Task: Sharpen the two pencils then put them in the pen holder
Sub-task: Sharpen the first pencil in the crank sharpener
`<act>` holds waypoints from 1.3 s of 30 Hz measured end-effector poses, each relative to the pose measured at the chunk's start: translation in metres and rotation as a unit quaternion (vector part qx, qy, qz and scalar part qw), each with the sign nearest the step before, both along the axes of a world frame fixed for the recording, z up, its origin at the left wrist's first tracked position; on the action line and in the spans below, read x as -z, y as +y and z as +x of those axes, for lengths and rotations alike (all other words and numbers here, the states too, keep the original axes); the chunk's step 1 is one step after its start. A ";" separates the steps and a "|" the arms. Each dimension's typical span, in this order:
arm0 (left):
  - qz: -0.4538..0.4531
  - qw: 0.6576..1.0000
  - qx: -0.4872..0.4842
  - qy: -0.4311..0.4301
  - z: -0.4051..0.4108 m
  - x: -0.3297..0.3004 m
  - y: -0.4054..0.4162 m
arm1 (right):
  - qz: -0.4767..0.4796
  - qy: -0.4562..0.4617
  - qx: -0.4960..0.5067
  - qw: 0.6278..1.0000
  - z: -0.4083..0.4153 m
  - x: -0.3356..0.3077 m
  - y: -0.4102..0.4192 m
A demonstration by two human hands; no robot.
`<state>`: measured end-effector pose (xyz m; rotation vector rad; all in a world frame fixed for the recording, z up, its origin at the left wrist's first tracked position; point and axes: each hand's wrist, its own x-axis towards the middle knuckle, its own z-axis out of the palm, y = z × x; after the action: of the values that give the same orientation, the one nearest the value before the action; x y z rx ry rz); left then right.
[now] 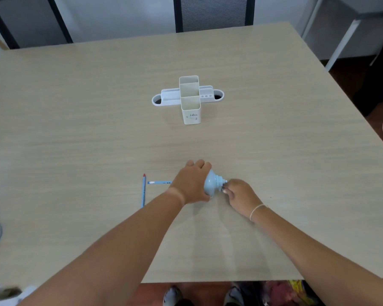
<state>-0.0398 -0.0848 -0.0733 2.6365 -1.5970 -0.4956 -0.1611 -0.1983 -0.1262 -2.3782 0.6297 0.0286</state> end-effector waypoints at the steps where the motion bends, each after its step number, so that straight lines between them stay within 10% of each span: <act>1: 0.002 1.000 0.001 -0.001 0.000 0.000 0.000 | 0.004 -0.010 -0.009 1.000 -0.008 0.000 0.005; 13: -0.005 1.000 -0.015 0.022 0.000 -0.004 -0.002 | -0.025 -0.210 0.003 0.977 0.004 -0.050 -0.009; 25: -0.005 1.000 -0.006 0.012 -0.003 -0.006 0.001 | -0.006 -0.044 0.038 0.998 0.032 -0.020 -0.023; 39: -0.004 1.000 -0.010 0.016 -0.003 -0.005 0.001 | -0.032 -0.064 -0.011 0.997 -0.015 0.000 0.013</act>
<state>-0.0426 -0.0840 -0.0678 2.6222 -1.5588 -0.5253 -0.1761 -0.1849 -0.1263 -2.4268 0.5509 -0.1343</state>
